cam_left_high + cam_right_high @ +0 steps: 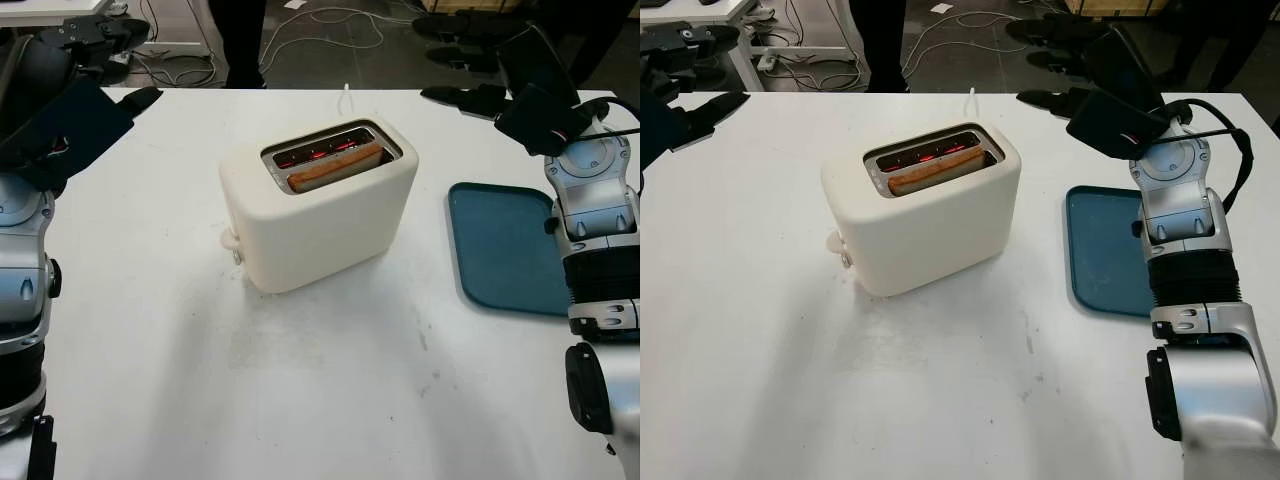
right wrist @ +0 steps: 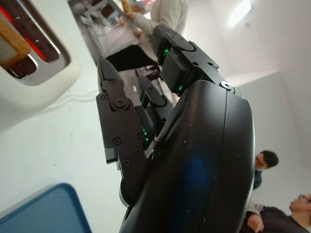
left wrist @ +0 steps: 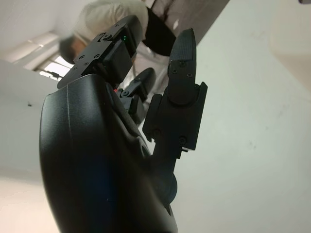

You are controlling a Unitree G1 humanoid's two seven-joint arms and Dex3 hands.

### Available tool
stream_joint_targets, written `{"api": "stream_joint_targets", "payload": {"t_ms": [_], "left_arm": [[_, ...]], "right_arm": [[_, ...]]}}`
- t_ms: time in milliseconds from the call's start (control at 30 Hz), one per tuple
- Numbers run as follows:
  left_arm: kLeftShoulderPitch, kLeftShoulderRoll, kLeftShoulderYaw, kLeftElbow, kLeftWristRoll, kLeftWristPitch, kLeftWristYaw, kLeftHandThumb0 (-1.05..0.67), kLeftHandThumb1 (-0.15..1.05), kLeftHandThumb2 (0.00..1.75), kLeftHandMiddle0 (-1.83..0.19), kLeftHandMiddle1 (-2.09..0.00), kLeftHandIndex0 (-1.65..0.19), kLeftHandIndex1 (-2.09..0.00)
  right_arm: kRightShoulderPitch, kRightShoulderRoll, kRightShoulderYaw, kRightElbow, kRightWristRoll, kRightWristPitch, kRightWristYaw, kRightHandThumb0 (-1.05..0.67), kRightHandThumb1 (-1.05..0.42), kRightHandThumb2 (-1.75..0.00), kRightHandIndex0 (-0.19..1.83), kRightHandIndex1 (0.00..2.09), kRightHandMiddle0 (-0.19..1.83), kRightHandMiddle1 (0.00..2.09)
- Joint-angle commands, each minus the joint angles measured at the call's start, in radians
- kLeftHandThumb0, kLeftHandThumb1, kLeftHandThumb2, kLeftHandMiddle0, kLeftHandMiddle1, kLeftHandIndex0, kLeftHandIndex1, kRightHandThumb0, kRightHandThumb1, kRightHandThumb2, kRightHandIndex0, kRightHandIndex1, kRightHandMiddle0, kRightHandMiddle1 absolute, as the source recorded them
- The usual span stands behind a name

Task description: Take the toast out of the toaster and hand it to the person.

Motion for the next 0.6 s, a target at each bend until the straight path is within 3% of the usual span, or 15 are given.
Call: {"api": "stream_joint_targets", "payload": {"t_ms": [0,567], "left_arm": [[-0.005,-0.009,-0.003,0.001,0.008,0.003,0.0,-0.34,0.92,0.15,-0.4,-0.55,-0.6,-0.08],[0.002,-0.049,-0.034,-0.05,0.008,0.082,-0.002,-0.35,0.92,0.24,-0.34,-0.56,-0.53,-0.04]], "right_arm": [[0.009,0.006,0.008,0.013,0.003,-0.02,0.006,-0.13,-0.89,0.0,0.66,0.03,0.6,0.0],[0.013,-0.003,0.028,0.136,-0.032,-0.143,-0.029,-0.31,-0.89,0.0,0.68,0.03,0.63,0.01]]}}
